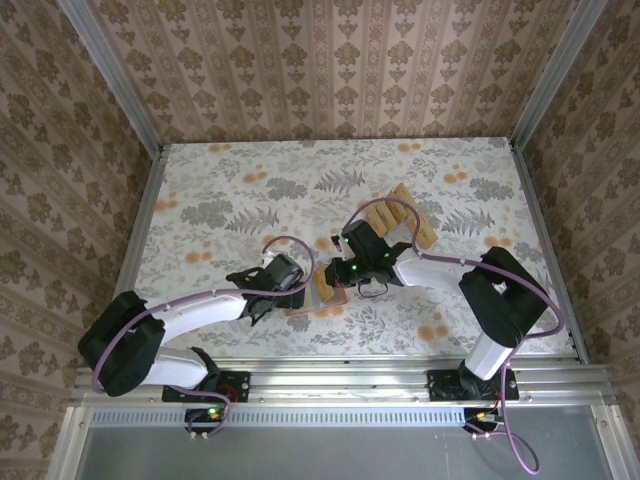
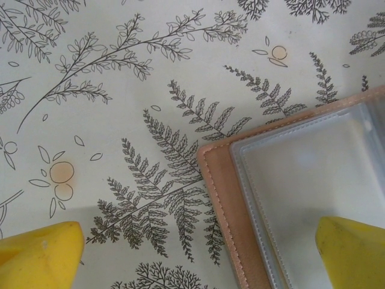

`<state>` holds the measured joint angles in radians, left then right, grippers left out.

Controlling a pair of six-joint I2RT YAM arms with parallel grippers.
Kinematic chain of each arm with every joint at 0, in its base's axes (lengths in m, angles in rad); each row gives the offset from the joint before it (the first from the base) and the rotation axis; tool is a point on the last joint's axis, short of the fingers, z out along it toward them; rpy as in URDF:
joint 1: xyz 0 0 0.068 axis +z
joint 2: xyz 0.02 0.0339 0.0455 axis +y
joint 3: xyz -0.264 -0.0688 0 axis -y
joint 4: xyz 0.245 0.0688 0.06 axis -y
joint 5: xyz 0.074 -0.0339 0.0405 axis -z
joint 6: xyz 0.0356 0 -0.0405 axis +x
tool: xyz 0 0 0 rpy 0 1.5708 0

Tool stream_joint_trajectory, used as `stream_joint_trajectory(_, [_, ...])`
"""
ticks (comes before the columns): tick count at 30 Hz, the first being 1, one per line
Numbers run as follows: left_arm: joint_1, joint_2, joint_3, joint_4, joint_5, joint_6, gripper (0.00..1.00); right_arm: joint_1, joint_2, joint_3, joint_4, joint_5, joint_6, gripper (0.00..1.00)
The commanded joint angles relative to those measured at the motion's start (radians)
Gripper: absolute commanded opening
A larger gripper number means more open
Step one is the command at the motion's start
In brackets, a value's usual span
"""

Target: Put the credit cards into the card holder

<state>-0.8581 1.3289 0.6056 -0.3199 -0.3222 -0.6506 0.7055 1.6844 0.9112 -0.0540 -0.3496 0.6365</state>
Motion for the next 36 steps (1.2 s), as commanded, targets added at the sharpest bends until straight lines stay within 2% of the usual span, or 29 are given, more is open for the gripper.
stream_joint_trajectory(1, [-0.008, 0.013, 0.026, 0.019, -0.021, 0.013, 1.00, 0.006, 0.013, -0.012, 0.018, -0.006, 0.013, 0.00])
stream_joint_trajectory(9, [-0.010, 0.041, 0.007, 0.031, -0.019, -0.003, 1.00, 0.005, 0.021, -0.018, 0.019, 0.006, 0.008, 0.00])
stream_joint_trajectory(26, [-0.006, -0.005, -0.075, 0.008, -0.029, -0.065, 1.00, -0.020, -0.001, -0.054, 0.025, 0.023, 0.008, 0.00])
stream_joint_trajectory(36, [-0.002, -0.013, -0.078, 0.012, -0.025, -0.061, 1.00, -0.070, -0.033, -0.066, 0.046, -0.002, 0.012, 0.00])
